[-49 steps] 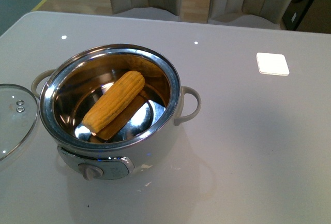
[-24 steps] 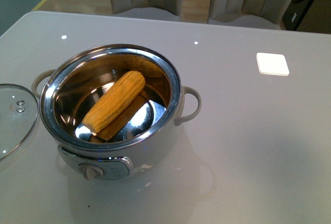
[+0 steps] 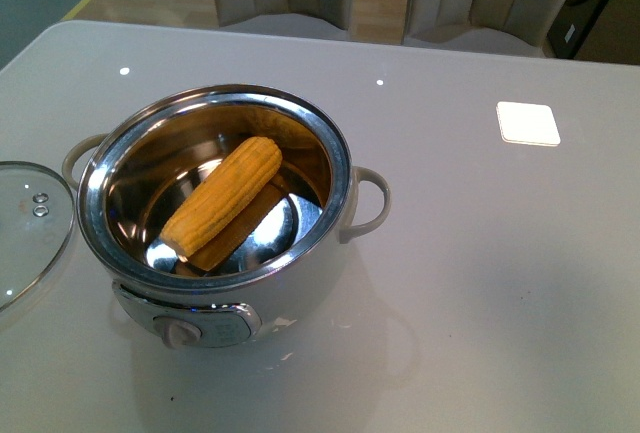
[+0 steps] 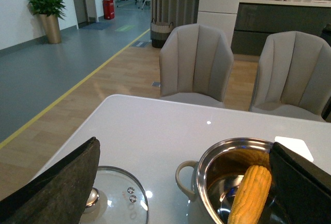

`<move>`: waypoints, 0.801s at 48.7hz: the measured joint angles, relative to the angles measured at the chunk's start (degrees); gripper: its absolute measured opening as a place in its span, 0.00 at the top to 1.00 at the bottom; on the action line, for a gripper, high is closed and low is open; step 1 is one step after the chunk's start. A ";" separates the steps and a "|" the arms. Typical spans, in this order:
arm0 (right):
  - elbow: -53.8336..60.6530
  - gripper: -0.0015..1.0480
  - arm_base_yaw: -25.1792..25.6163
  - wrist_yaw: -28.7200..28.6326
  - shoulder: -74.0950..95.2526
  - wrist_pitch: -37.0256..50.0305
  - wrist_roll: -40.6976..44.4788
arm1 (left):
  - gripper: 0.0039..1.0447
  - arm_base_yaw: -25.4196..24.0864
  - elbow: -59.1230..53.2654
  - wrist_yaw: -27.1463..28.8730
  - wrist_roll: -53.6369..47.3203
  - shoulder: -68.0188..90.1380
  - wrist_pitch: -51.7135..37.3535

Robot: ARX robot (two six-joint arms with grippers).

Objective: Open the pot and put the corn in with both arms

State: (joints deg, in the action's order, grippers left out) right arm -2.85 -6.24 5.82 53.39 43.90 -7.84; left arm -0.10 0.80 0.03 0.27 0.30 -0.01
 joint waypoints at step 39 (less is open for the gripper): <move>1.84 0.98 6.05 -5.68 -30.93 -21.51 7.52 | 0.07 0.00 0.00 0.00 0.02 0.00 0.00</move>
State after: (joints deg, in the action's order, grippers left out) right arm -1.02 -0.19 0.14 22.46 22.39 -0.32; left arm -0.10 0.80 0.03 0.30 0.30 -0.01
